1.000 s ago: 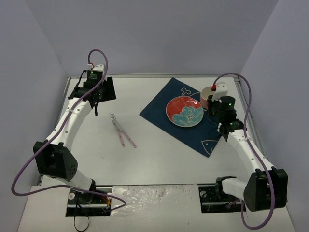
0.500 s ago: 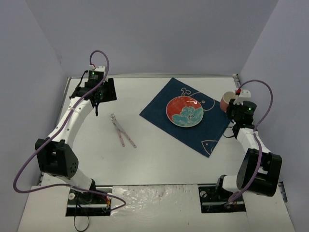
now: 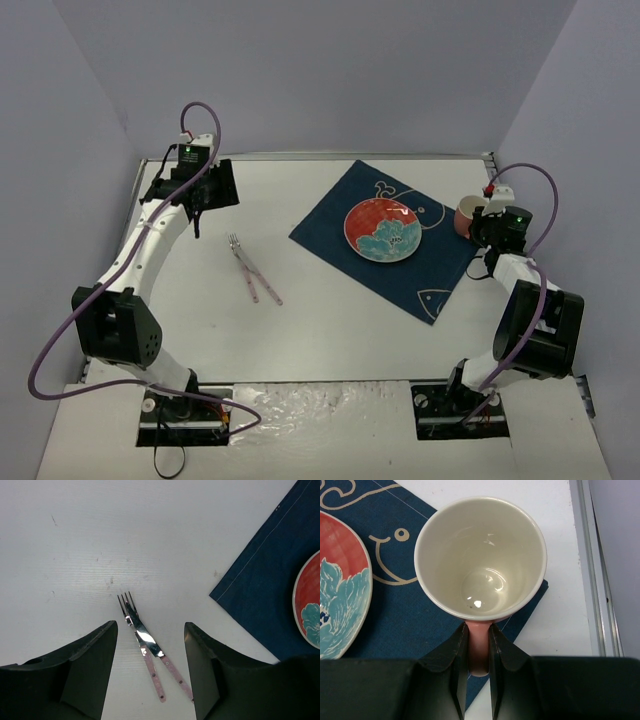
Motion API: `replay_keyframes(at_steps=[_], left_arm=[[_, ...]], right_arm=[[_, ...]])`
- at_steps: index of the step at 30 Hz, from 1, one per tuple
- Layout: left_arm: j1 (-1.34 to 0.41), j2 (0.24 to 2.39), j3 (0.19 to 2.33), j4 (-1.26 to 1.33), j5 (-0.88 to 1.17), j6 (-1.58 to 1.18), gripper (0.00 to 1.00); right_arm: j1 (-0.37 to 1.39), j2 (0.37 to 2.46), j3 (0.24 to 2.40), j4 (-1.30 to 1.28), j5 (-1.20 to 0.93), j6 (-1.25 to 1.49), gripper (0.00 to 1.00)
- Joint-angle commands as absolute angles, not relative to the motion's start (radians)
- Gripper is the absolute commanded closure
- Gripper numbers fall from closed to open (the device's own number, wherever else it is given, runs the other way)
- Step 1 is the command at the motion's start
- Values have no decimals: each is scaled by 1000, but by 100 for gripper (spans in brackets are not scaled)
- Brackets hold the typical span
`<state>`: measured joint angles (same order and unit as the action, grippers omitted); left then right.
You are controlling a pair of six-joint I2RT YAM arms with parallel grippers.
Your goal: Set the dinner table for one person
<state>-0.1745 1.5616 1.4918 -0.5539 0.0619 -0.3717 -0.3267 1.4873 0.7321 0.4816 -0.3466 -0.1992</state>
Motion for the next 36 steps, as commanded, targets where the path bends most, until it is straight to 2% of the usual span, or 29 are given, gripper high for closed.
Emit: replay_keyframes(at_steps=[1, 21, 30, 36], left_arm=[[-168, 1547, 1492, -486, 72, -375, 48], [-167, 1545, 1484, -474, 88, -371, 48], [-167, 1546, 1480, -471, 91, -370, 48], [-167, 1546, 1477, -469, 80, -366, 48]], right_arm=[[-330, 1478, 816, 618, -366, -238, 100], [-335, 1547, 815, 636, -353, -242, 98], [-348, 1552, 778, 641, -342, -242, 88], [-349, 1530, 756, 629, -318, -230, 74]])
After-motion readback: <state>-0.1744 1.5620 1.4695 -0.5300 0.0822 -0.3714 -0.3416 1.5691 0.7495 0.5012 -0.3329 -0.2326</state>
